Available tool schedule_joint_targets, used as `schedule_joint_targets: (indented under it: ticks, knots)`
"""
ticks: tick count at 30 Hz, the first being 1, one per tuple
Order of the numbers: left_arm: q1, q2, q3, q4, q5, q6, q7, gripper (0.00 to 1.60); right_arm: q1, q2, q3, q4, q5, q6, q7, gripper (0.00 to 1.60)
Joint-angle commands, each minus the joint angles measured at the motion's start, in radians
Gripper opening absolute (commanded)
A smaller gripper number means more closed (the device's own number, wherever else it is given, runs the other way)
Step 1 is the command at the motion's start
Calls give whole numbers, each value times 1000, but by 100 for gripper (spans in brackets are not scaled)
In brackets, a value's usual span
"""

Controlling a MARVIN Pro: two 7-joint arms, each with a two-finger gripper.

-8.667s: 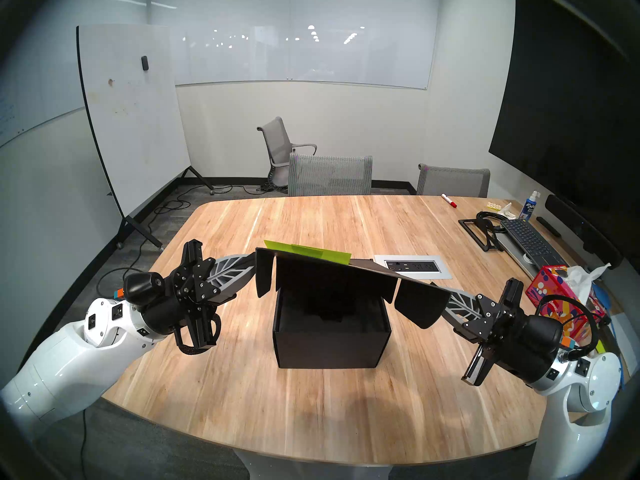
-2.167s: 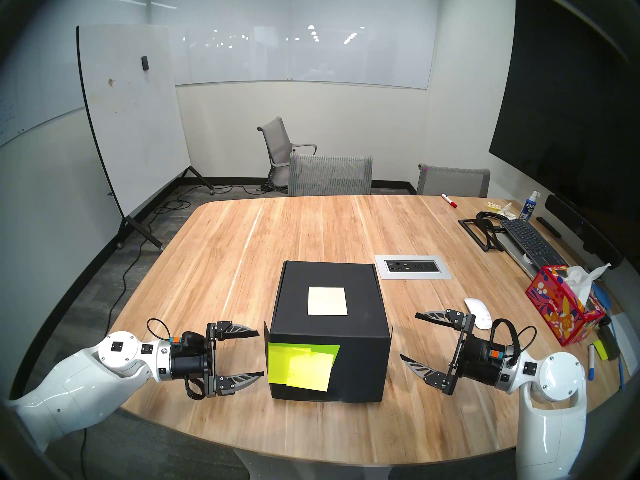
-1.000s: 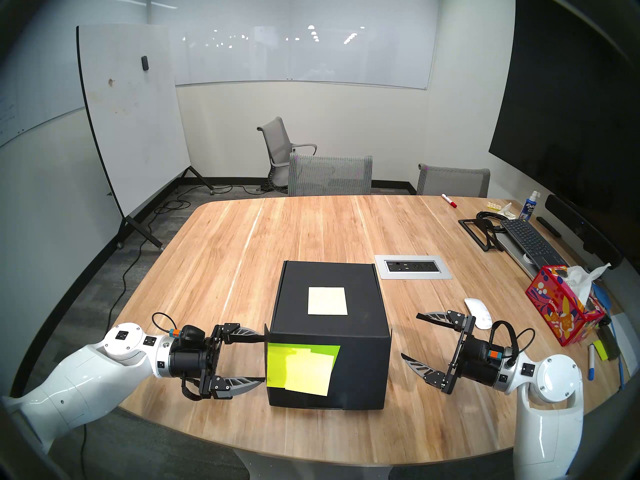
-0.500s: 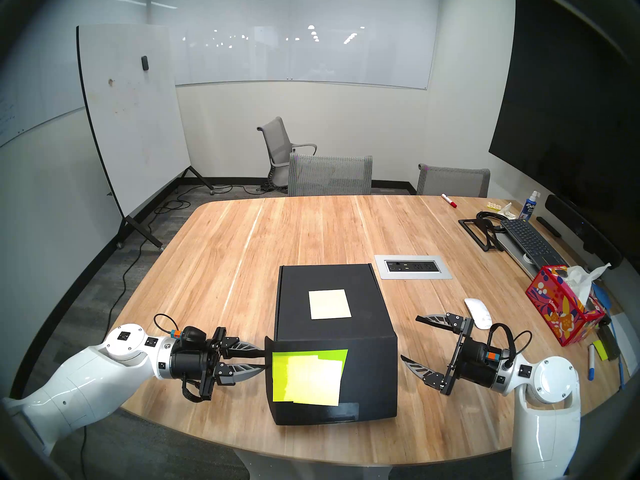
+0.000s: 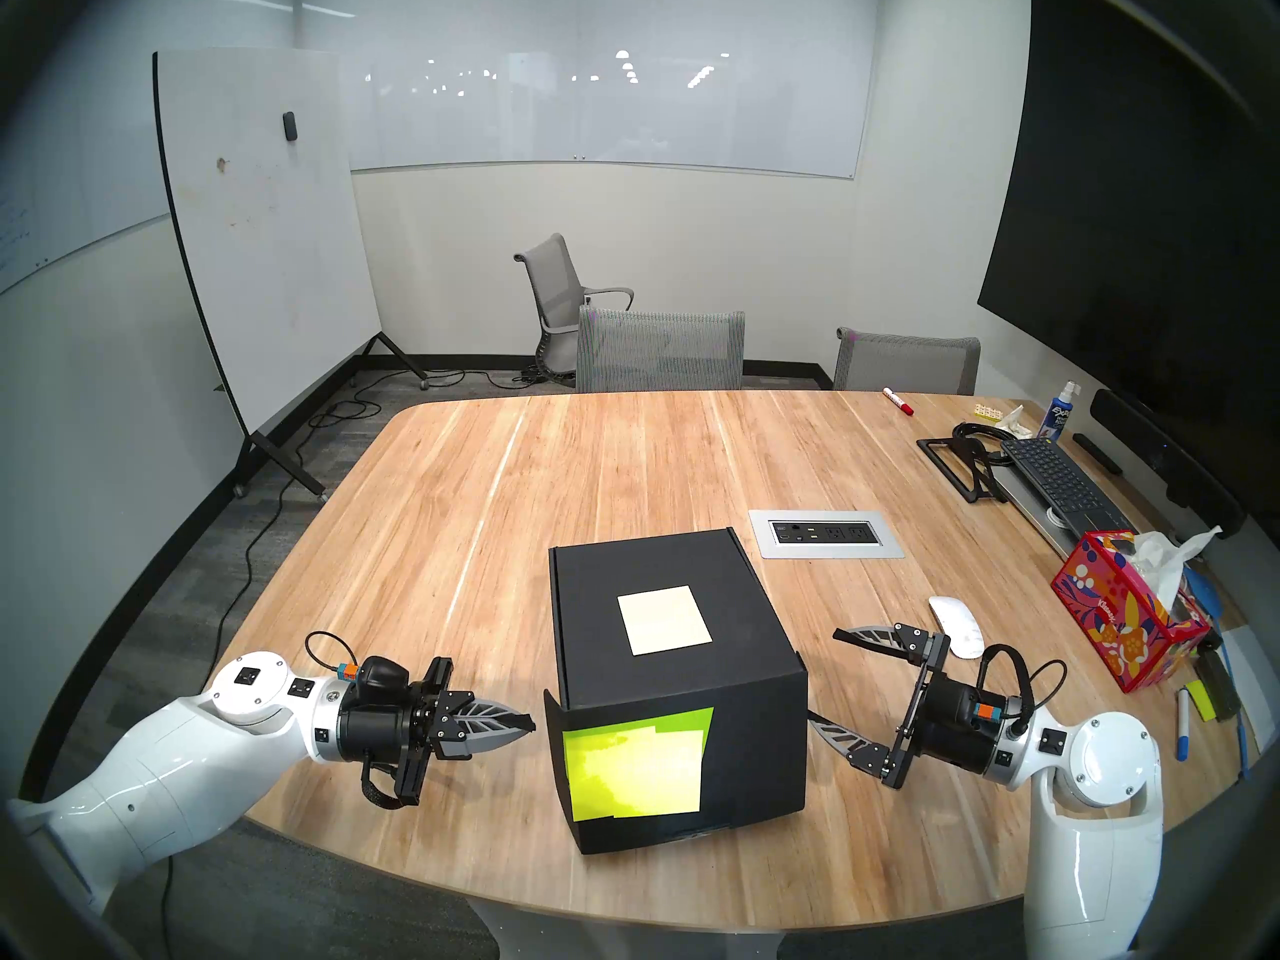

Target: Open the box and place the mouse inside

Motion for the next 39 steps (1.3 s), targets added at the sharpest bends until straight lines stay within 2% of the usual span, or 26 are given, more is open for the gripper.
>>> schedule_joint_targets:
  ticks: [1, 6, 8, 11, 12, 13, 18, 27, 29, 33, 35, 39]
  knots:
    - [21, 16, -9, -21, -2, -12, 1, 0, -7, 0, 8, -26, 18, 4, 8, 160]
    - [38, 28, -12, -34, 9, -19, 20, 0, -10, 8, 11, -29, 24, -5, 23, 160]
    - [44, 29, -16, -37, 8, -23, 25, 14, -11, 15, 11, -30, 23, -18, 35, 160]
    - [50, 33, -19, -42, 9, -29, 34, 73, -13, 31, 8, -26, 31, -7, 68, 160]
    - [53, 35, -21, -45, 10, -35, 39, 85, -16, 41, 7, -27, 39, 16, 88, 160]
    - [53, 36, -21, -46, 10, -35, 39, 159, -18, 50, 5, -27, 43, 27, 104, 160]
    - [56, 41, -21, -51, 9, -40, 45, 160, -1, 76, 14, -20, 74, 126, 169, 160]
    - [58, 45, -20, -62, 4, -40, 53, 160, 57, 138, 34, -8, 133, 280, 170, 160]
    - [59, 47, -19, -66, 3, -39, 55, 160, 60, 167, 26, -7, 152, 336, 170, 160]
    - [63, 49, -20, -77, -2, -37, 62, 160, 64, 209, 15, -2, 188, 389, 170, 160]
    - [71, 51, -23, -85, -11, -34, 71, 160, 66, 238, 4, -4, 203, 455, 170, 160]
    - [81, 58, -26, -100, -17, -34, 81, 160, 66, 260, -9, 6, 230, 494, 170, 160]
